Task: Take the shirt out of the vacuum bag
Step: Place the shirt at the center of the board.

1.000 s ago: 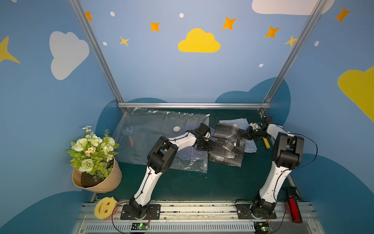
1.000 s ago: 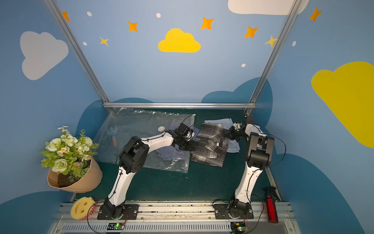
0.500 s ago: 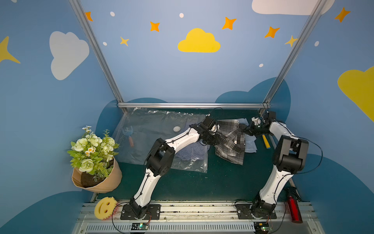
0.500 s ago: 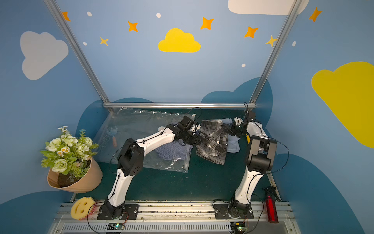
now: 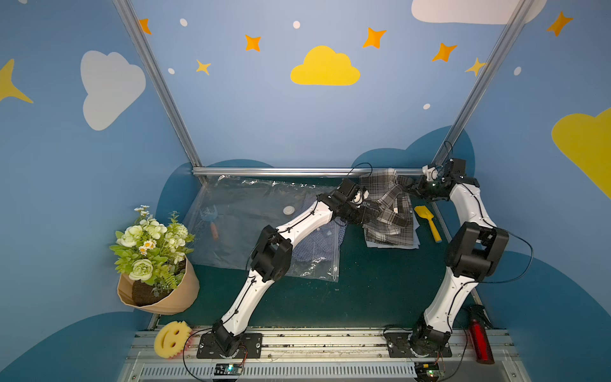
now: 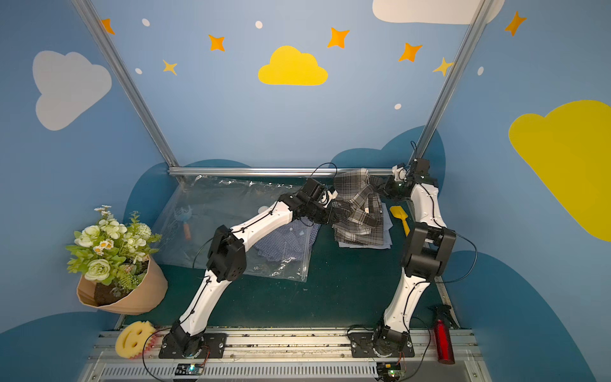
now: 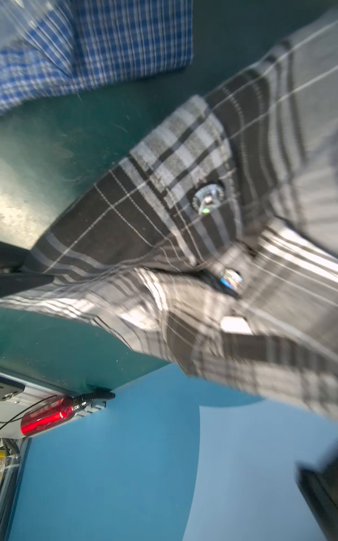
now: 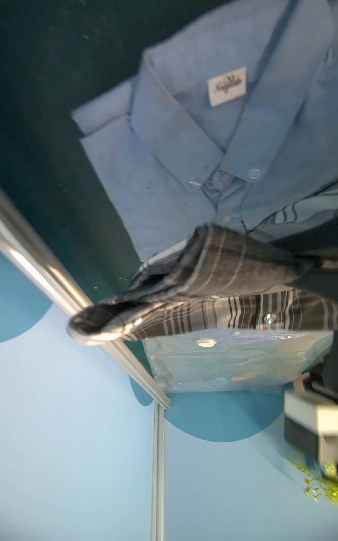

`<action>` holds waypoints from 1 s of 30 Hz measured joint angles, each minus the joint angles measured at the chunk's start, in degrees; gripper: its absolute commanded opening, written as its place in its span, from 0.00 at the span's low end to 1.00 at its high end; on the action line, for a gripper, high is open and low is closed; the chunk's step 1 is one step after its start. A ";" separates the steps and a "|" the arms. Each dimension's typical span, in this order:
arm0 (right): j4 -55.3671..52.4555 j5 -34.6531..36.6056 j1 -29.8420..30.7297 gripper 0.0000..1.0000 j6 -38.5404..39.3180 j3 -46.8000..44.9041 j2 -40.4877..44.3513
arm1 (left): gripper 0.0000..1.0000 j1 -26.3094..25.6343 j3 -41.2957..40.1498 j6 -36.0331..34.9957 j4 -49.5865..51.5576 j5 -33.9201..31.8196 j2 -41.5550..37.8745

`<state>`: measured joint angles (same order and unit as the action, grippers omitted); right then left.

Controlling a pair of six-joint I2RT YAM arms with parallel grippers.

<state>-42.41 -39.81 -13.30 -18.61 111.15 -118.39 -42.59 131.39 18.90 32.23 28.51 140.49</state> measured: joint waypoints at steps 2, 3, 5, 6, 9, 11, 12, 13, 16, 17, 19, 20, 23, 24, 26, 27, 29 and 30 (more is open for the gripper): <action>-0.98 -0.28 -0.55 0.00 0.00 2.84 -1.97 | 0.04 0.00 1.84 0.42 0.04 0.37 2.91; -1.49 -0.39 -0.81 0.00 -0.02 3.82 -2.86 | 0.04 -0.02 2.34 0.52 0.11 0.42 4.09; -2.29 -0.57 -1.16 0.00 -0.02 4.85 -4.33 | 0.04 -0.07 3.34 0.76 0.35 0.37 5.86; -2.54 -0.70 -1.27 0.00 -0.02 5.05 -5.05 | 0.04 -0.07 4.09 0.90 0.68 0.37 6.67; -2.43 -1.36 -1.53 0.00 -0.04 5.20 -7.23 | 0.04 -0.07 8.17 0.98 2.08 0.42 8.83; -2.43 -1.57 -1.77 0.00 -0.04 5.31 -8.55 | 0.04 -0.07 10.91 1.07 2.75 0.44 10.03; -2.45 -1.75 -1.95 0.00 -0.04 5.75 -9.40 | 0.04 -0.07 12.22 1.29 3.15 0.50 10.56; -2.45 -1.84 -2.10 0.00 -0.02 6.45 -10.29 | 0.04 -0.07 13.29 1.51 3.43 0.63 11.02; -2.95 -2.05 -2.51 0.00 0.00 9.77 -12.98 | 0.04 -0.15 15.61 2.58 3.52 0.79 12.22; -3.28 -2.29 -2.60 0.00 0.00 10.95 -13.73 | 0.04 -0.20 15.87 2.84 3.37 0.76 12.44; -3.82 -2.71 -2.69 0.00 0.13 13.40 -15.23 | 0.04 -0.37 16.06 3.61 3.13 0.74 12.98; -4.09 -2.86 -2.73 0.00 0.20 14.21 -15.72 | 0.04 -0.50 16.09 3.98 3.06 0.72 13.25; -4.98 -3.19 -2.73 0.00 0.35 15.50 -16.63 | 0.04 -0.92 16.06 5.05 2.99 0.61 13.86; -5.16 -3.30 -2.73 0.00 0.39 15.67 -16.85 | 0.04 -1.07 16.02 5.44 2.93 0.50 14.01; -5.49 -3.43 -2.73 0.00 0.42 16.02 -17.40 | 0.04 -1.31 16.02 5.92 2.86 0.35 14.19; -5.46 -3.50 -2.75 0.00 0.42 16.02 -17.68 | 0.04 -1.40 16.02 6.10 2.82 0.26 14.23; -5.40 -3.56 -2.75 0.00 0.39 16.00 -18.12 | 0.05 -1.49 16.02 6.47 2.80 0.02 14.23; -5.38 -3.58 -2.75 0.00 0.39 16.00 -18.40 | 0.05 -1.49 16.02 6.56 2.78 -0.11 14.25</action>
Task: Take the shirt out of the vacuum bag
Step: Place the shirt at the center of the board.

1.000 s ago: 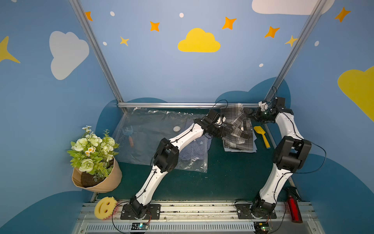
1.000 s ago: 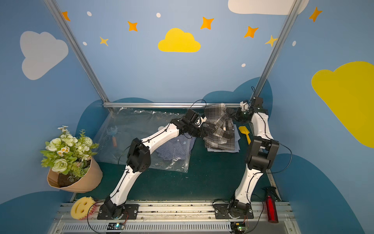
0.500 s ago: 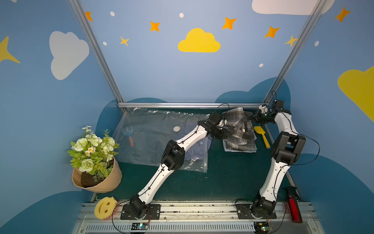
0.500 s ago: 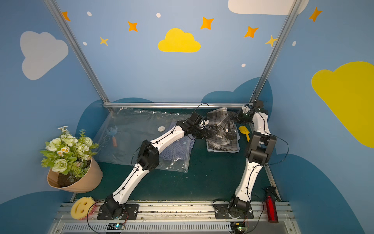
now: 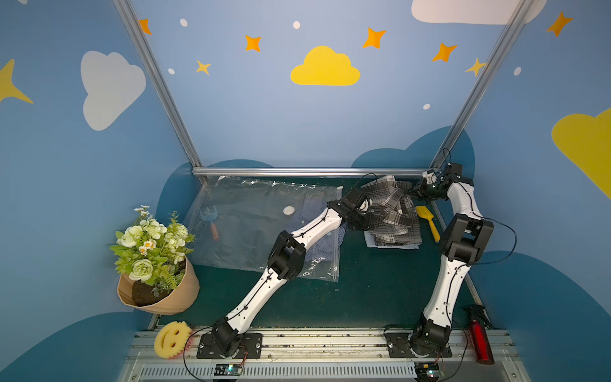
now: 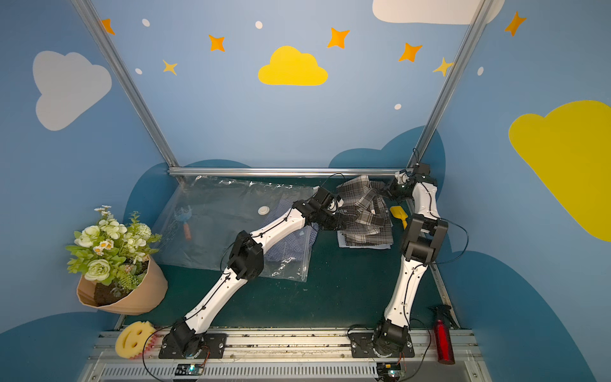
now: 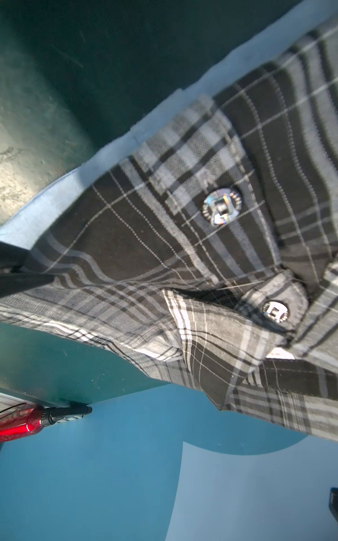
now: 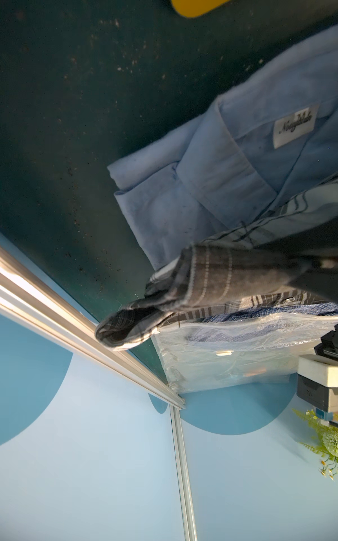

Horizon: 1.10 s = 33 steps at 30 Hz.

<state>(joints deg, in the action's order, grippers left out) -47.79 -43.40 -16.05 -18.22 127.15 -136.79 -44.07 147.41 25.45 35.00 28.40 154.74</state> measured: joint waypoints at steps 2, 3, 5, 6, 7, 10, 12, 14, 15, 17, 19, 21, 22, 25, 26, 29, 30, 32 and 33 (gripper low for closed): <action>0.31 -0.11 -0.04 0.00 -0.02 0.00 -0.55 | 0.07 0.02 0.00 0.22 0.00 -0.13 0.00; 0.48 -0.20 -0.09 0.00 -0.02 0.00 -0.92 | 0.08 0.04 0.00 0.33 0.00 -0.26 0.00; 0.81 -0.22 -0.22 0.00 -0.02 0.00 -1.62 | 0.08 0.09 -0.02 0.42 0.00 -0.48 0.02; 1.05 -0.22 -0.26 0.00 -0.02 0.00 -2.03 | 0.08 0.13 -0.09 0.55 -0.02 -0.48 0.02; 1.27 -0.22 -0.33 0.00 -0.02 0.00 -2.43 | 0.08 0.15 -0.13 0.59 -0.02 -0.48 0.02; 1.86 -0.17 -0.46 0.00 -0.04 0.00 -3.48 | 0.12 0.20 -0.31 1.25 -0.07 -0.46 0.15; 2.23 -0.07 -0.48 0.01 -0.04 0.00 -4.00 | 0.18 0.20 -0.39 1.51 -0.09 -0.42 0.33; 2.54 0.13 -0.50 0.05 -0.04 0.02 -4.24 | 0.25 0.17 -0.94 1.92 -0.28 -0.42 0.33; 2.58 0.31 -0.50 0.08 -0.04 0.02 -4.33 | 0.31 0.17 -1.29 2.14 -0.48 -0.39 0.33; 2.60 0.61 -0.50 0.15 -0.07 0.20 -4.46 | 0.39 0.17 -2.01 2.56 -0.76 -0.35 0.33; 2.78 1.05 -0.52 0.28 0.11 0.37 -4.52 | 0.44 0.17 -2.58 2.82 -1.07 -0.28 0.42; 3.06 1.60 -0.52 0.38 0.46 0.46 -4.52 | 0.44 0.17 -3.17 3.04 -1.27 -0.26 0.42; 3.08 1.92 -0.55 0.39 0.35 0.46 -4.52 | 0.44 0.17 -3.48 3.10 -1.40 -0.28 0.42; 2.93 3.61 -0.57 0.42 0.90 0.59 -4.52 | 0.44 0.17 -4.74 2.89 -2.03 -0.63 0.37; 2.71 4.39 -0.57 0.42 1.14 0.79 -4.50 | 0.44 0.17 -5.35 2.69 -2.12 -0.87 0.31; 2.03 7.43 -0.57 0.43 1.84 1.01 -3.87 | 0.44 0.31 -7.41 2.21 -2.12 -1.68 -0.50; 1.60 8.94 -0.48 0.43 2.12 1.01 -3.28 | 0.44 0.39 -8.37 1.97 -2.08 -2.10 -1.22; 1.22 11.82 -0.24 0.43 2.67 0.70 -1.84 | 0.40 0.52 -11.23 1.33 -2.45 -3.08 -3.50; 1.40 13.18 -0.17 0.43 2.78 0.15 -0.66 | 0.38 0.63 -13.14 1.07 -2.64 -3.48 -5.18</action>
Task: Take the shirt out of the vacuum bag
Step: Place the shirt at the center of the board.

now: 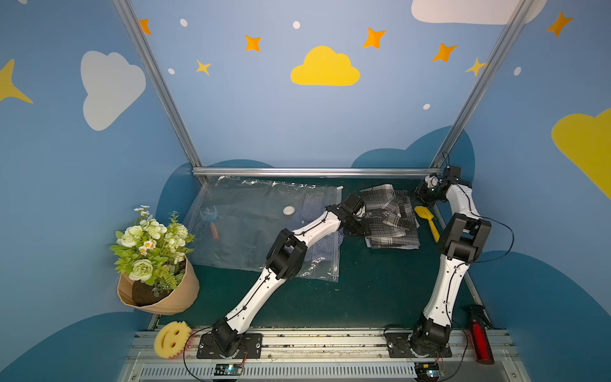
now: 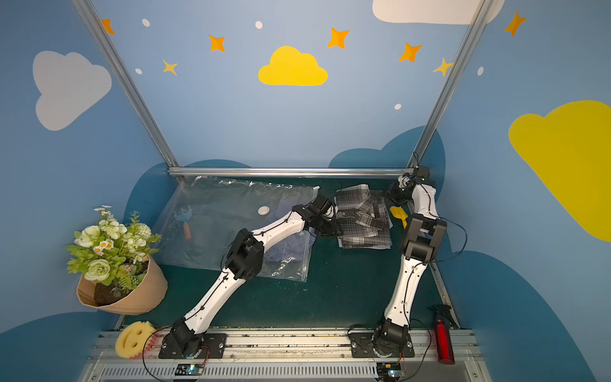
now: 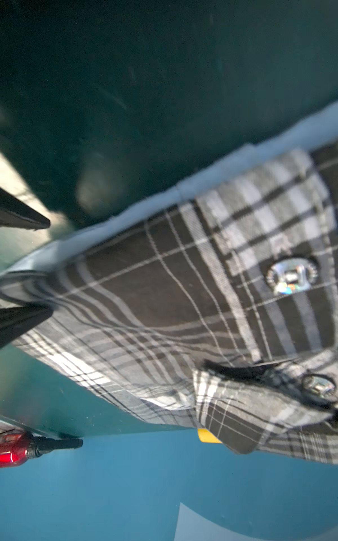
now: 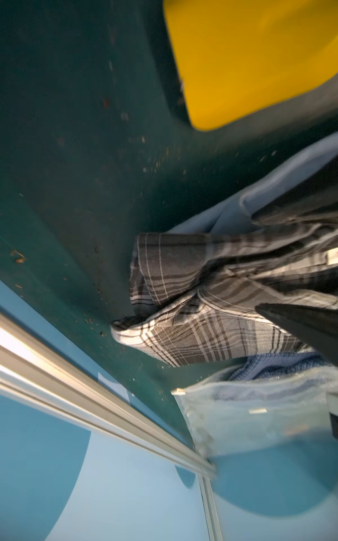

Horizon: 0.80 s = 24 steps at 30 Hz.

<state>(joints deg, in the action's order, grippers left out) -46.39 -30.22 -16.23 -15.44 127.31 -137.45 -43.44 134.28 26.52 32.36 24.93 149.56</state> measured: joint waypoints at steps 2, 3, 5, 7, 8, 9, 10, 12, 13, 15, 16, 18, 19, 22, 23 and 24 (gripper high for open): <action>1.03 1.57 0.07 0.41 0.00 -2.32 2.86 | 0.37 0.37 -3.13 -0.28 -0.57 -0.44 -3.15; 1.73 1.92 0.07 0.39 -0.07 -3.74 4.42 | 0.37 0.61 -4.26 -0.42 -0.81 -0.63 -4.48; 4.79 1.40 0.04 0.36 -0.52 -7.61 7.61 | 0.38 1.27 -7.06 -0.72 -2.14 -1.09 -7.82; 8.37 -1.20 0.04 0.36 -1.29 -10.58 9.33 | 0.40 1.99 -10.60 -0.76 -3.93 -1.51 -11.13; 10.23 -3.02 0.02 0.35 -1.81 -11.37 9.42 | 0.41 2.38 -12.76 -0.79 -4.96 -1.70 -12.94; 11.78 -4.72 0.04 0.35 -2.40 -11.69 9.11 | 0.42 2.78 -14.64 -0.74 -5.70 -1.88 -14.45; 13.29 -6.43 0.04 0.34 -2.91 -11.78 8.50 | 0.43 3.23 -16.72 -0.70 -6.54 -2.14 -16.06; 16.24 -9.29 -0.07 0.33 -4.24 -11.76 6.75 | 0.43 4.04 -19.93 -0.79 -7.72 -2.75 -18.36; 17.77 -10.75 -0.17 0.32 -5.20 -11.69 5.57 | 0.43 4.37 -21.33 -0.83 -7.96 -3.04 -19.26; 20.48 -13.53 -0.33 0.31 -7.04 -11.17 2.80 | 0.43 5.01 -24.02 -1.03 -8.59 -3.67 -20.85; 21.84 -14.73 -0.50 0.30 -8.09 -10.93 1.20 | 0.43 5.38 -25.51 -1.09 -8.85 -4.00 -21.64; 23.41 -16.22 -0.94 0.30 -9.55 -10.62 -1.60 | 0.43 5.95 -28.11 -1.20 -9.35 -4.50 -22.84; 23.80 -16.55 -1.16 0.30 -10.10 -10.51 -2.86 | 0.43 6.21 -29.33 -1.18 -9.57 -4.66 -23.39; 24.46 -17.16 -1.70 0.30 -11.58 -10.19 -5.53 | 0.43 6.69 -32.30 -1.14 -10.23 -4.90 -24.65; 24.59 -17.18 -1.81 0.29 -11.87 -10.14 -6.05 | 0.43 6.75 -33.05 -1.16 -10.34 -4.98 -24.94; 24.59 -17.16 -1.92 0.30 -12.00 -10.10 -6.36 | 0.43 6.78 -33.55 -1.18 -10.38 -5.11 -25.16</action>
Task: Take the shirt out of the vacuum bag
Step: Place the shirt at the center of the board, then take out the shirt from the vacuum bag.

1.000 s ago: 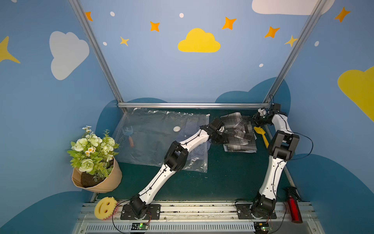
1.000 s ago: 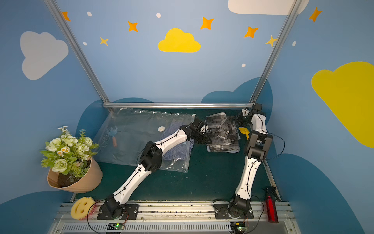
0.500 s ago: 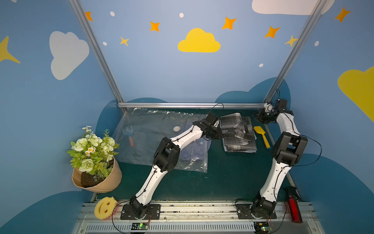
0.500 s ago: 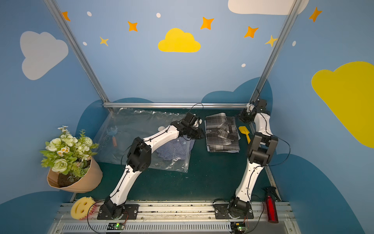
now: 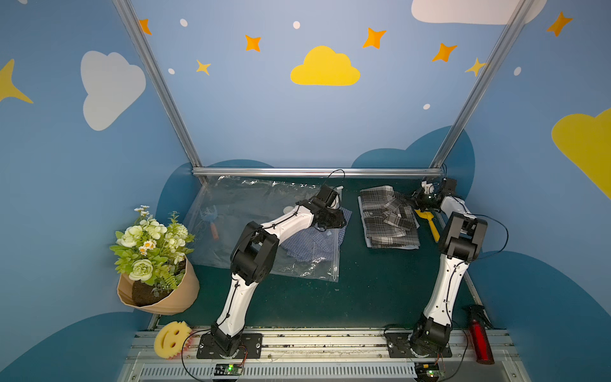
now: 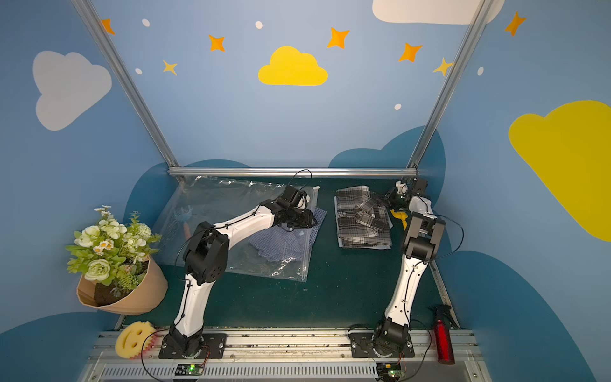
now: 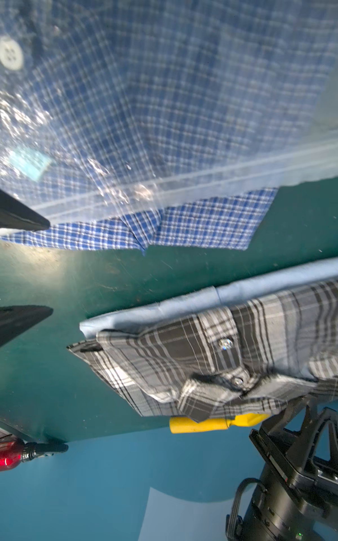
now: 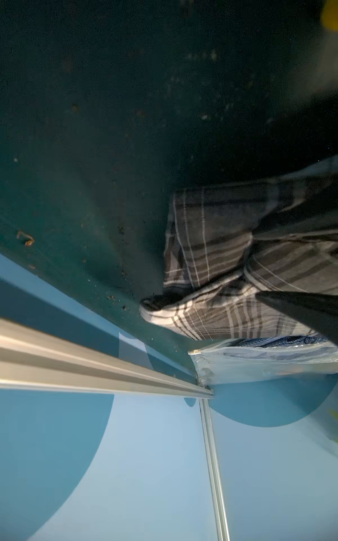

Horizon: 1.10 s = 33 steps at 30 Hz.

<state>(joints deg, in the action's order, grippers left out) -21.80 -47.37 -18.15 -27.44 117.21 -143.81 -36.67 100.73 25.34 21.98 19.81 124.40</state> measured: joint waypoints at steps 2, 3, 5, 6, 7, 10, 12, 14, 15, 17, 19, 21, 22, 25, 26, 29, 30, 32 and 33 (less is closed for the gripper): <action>0.02 0.22 -0.02 0.30 -0.20 0.00 -0.09 | 0.48 -0.02 -0.98 -0.02 -0.22 -0.37 -0.50; 0.15 0.33 -0.02 0.30 -0.20 0.00 -0.07 | 0.52 -0.02 -1.51 -0.07 -0.39 -0.55 -0.81; 0.13 0.79 -0.04 0.30 -0.17 0.44 -0.07 | 0.61 -0.04 -2.73 -0.15 -0.81 -0.98 -1.62; 0.09 0.92 -0.11 0.31 -0.15 0.57 -0.07 | 0.65 -0.09 -3.13 -0.44 -0.96 -1.16 -1.95; 0.11 1.03 -0.13 0.31 -0.09 0.61 0.07 | 0.69 -0.13 -3.52 -0.68 -1.05 -1.36 -2.27; 1.46 1.49 -0.11 0.31 -0.15 -2.01 2.21 | 0.74 -0.48 -4.00 -1.64 -1.09 -2.62 -2.84; 2.78 1.77 -0.13 0.31 -0.57 -6.56 5.60 | 0.75 -0.63 -4.04 -2.54 -1.07 -3.61 -2.95; 4.61 1.92 -0.07 0.31 -1.05 -11.54 9.79 | 0.76 -0.87 -4.74 -3.26 -1.40 -4.44 -3.34; 5.99 1.97 0.04 0.31 -1.31 -14.58 12.35 | 0.77 -0.92 -5.62 -3.67 -1.66 -4.92 -3.82; 8.87 2.12 0.35 0.31 -2.16 -20.37 17.29 | 0.78 -0.98 -7.39 -4.13 -1.86 -5.73 -4.83; 12.28 2.51 0.81 0.31 -2.91 -26.51 22.45 | 0.79 -1.07 -8.83 -4.57 -2.03 -7.08 -5.62; 14.95 3.28 1.84 0.31 -3.61 -31.87 26.99 | 0.80 -1.11 -9.27 -5.03 -1.99 -8.37 -5.77; 16.04 3.76 2.67 0.32 -3.69 -34.40 29.14 | 0.83 -1.11 -9.27 -5.25 -1.99 -9.01 -5.77; 18.23 5.29 6.16 0.34 -3.80 -41.16 34.62 | 0.84 -1.38 -9.25 -6.29 -1.99 -11.43 -5.77; 18.95 5.68 7.34 0.34 -3.82 -43.15 36.11 | 0.84 -1.49 -9.25 -6.58 -1.86 -12.37 -5.77; 21.16 6.29 10.82 0.35 -4.24 -50.05 40.79 | 0.85 -2.12 -9.01 -7.82 -0.57 -15.85 -5.75; 21.55 6.38 11.91 0.36 -4.42 -52.24 42.25 | 0.85 -2.45 -8.70 -8.24 0.04 -16.76 -5.66; 22.25 6.93 13.40 0.39 -5.07 -55.71 44.52 | 0.85 -3.21 -7.63 -9.09 1.18 -18.62 -5.03; 22.73 7.32 13.92 0.40 -5.53 -57.31 45.44 | 0.86 -3.65 -6.84 -9.40 1.75 -19.50 -4.50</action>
<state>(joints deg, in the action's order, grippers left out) 0.93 -40.05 -4.23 -32.97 59.90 -98.37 -40.32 93.89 15.94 23.73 0.32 119.90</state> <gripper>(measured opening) 0.381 0.854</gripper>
